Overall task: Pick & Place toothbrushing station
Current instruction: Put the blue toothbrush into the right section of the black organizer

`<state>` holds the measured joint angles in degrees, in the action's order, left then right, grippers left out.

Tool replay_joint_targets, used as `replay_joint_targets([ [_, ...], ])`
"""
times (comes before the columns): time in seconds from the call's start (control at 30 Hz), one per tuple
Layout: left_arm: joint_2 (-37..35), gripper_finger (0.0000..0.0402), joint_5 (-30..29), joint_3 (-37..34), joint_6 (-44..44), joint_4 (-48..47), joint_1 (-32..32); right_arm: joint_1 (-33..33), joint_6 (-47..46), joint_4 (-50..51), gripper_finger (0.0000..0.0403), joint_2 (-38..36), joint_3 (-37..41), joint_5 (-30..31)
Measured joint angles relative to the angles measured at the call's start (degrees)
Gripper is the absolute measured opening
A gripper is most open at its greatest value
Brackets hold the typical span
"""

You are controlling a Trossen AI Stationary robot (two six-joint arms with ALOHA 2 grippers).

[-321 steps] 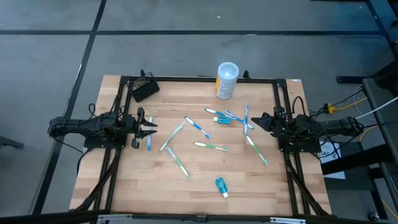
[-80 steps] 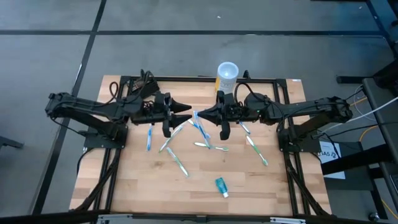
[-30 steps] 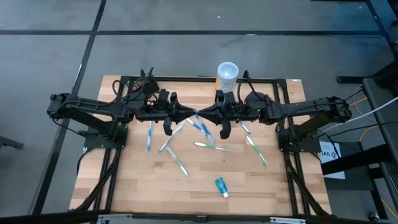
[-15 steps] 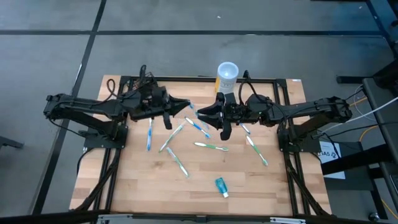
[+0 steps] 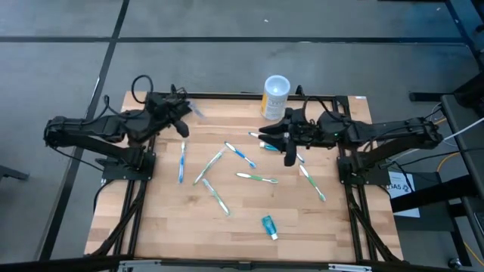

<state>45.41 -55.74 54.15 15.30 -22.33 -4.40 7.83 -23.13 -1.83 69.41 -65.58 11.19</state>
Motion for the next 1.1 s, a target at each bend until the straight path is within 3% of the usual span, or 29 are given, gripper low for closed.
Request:
replay_joint_targets([
  [0.2,1.6,0.0007,-17.9,0.0,-0.4,-3.7,1.3,0.2,-0.3,1.2,0.013,-0.8,0.0,1.5],
  [0.43,2.1,0.0007,-21.0,0.0,5.3,-8.0,10.8,0.2,-1.1,1.2,0.013,-0.9,0.0,1.7],
  [0.7,3.7,0.0007,-9.7,-2.2,8.8,-6.6,26.7,0.2,-0.5,1.2,0.013,-0.9,0.0,1.7],
  [0.93,3.8,0.0007,0.5,-7.8,0.1,10.3,36.3,0.2,-0.4,1.2,0.013,-0.9,0.0,1.7],
  [1.1,5.6,0.0007,6.5,-7.9,-2.5,11.8,42.6,0.2,-0.4,1.2,0.013,-0.9,0.0,1.7],
])
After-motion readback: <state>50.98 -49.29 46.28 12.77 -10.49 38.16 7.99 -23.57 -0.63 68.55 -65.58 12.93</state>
